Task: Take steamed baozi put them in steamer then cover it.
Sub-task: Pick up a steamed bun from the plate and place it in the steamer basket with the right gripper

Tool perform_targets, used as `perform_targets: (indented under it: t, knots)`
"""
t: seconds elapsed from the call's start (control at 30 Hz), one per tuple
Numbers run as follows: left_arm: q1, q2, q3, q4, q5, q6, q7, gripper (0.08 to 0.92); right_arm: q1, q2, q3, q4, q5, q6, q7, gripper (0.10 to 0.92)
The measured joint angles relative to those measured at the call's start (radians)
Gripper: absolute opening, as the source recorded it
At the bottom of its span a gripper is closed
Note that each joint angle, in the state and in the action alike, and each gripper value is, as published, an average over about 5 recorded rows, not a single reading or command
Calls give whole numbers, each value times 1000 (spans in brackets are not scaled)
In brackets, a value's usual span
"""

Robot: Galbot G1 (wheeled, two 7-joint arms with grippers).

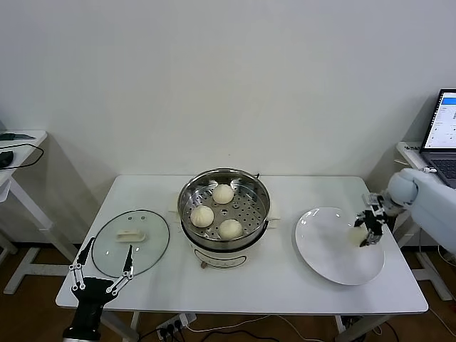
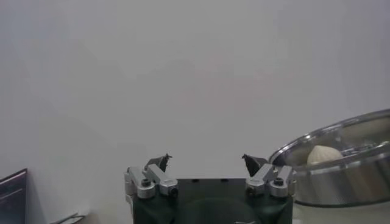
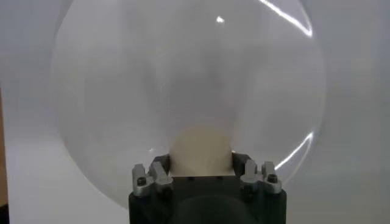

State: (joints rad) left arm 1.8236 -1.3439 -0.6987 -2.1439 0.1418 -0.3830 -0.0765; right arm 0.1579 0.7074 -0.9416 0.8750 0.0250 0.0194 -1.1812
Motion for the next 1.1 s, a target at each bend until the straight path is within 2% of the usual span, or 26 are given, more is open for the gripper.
perform_targets:
  t: [0.2, 0.47, 0.77, 1.1]
  knots:
    - [-2, 4, 5, -1, 0, 3, 0, 823, 149, 33, -75, 77, 85, -23, -70, 679]
    - [-2, 2, 3, -6, -1, 5, -3, 823, 384, 146, -231, 149, 270, -90, -123, 679]
    - [-5, 0, 4, -8, -2, 6, -6, 823, 528, 319, -371, 175, 431, -163, -110, 679]
    - [-6, 2, -5, -8, -10, 4, -7, 823, 565, 480, -477, 177, 489, -213, -61, 679]
